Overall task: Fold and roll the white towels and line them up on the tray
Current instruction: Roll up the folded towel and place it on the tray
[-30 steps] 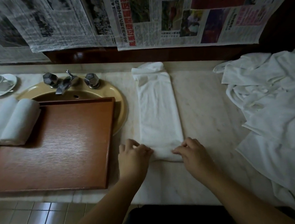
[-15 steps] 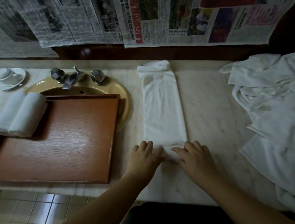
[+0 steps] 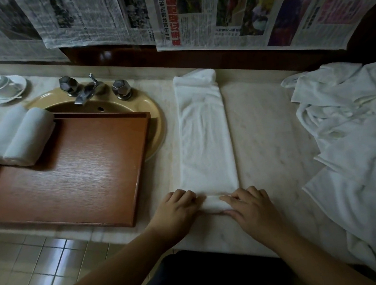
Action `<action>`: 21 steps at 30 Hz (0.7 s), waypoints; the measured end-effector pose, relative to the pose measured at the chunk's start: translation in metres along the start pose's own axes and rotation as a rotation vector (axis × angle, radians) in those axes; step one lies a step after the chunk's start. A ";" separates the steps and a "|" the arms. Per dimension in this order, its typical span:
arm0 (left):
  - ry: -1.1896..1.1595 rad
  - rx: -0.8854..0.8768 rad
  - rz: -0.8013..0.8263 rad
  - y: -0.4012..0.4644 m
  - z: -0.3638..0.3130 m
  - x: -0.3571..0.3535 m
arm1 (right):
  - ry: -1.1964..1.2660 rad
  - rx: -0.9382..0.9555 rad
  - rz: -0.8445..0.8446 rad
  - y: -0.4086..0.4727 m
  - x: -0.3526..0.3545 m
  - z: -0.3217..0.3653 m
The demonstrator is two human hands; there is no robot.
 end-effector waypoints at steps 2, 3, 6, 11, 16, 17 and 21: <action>-0.120 0.139 0.020 0.002 0.008 0.000 | 0.113 -0.086 0.047 0.002 -0.004 -0.009; -0.187 0.223 0.016 0.003 0.014 0.000 | 0.181 -0.146 0.069 0.004 -0.007 -0.014; -0.314 0.439 -0.007 0.002 0.029 0.000 | 0.419 -0.339 0.028 0.007 -0.013 -0.031; -0.567 0.731 -0.132 0.001 0.040 0.001 | 0.615 -0.505 -0.042 0.012 -0.021 -0.047; -0.532 0.717 -0.241 0.003 0.045 0.003 | 0.524 -0.493 -0.078 0.022 -0.017 -0.053; -0.425 0.663 -0.234 0.004 0.043 0.007 | 0.500 -0.473 -0.070 0.024 -0.016 -0.052; -0.107 0.379 -0.177 0.010 0.032 0.022 | 0.430 -0.323 -0.083 0.033 -0.002 -0.045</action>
Point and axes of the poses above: each hand's wrist, its own y-axis towards the middle knuckle, its own x-axis out of the back of the hand, z = x × y, the point moved 8 cm from there along y, towards the middle knuckle, and after that the axes turned 1 degree about -y, right-handed, at the moved point
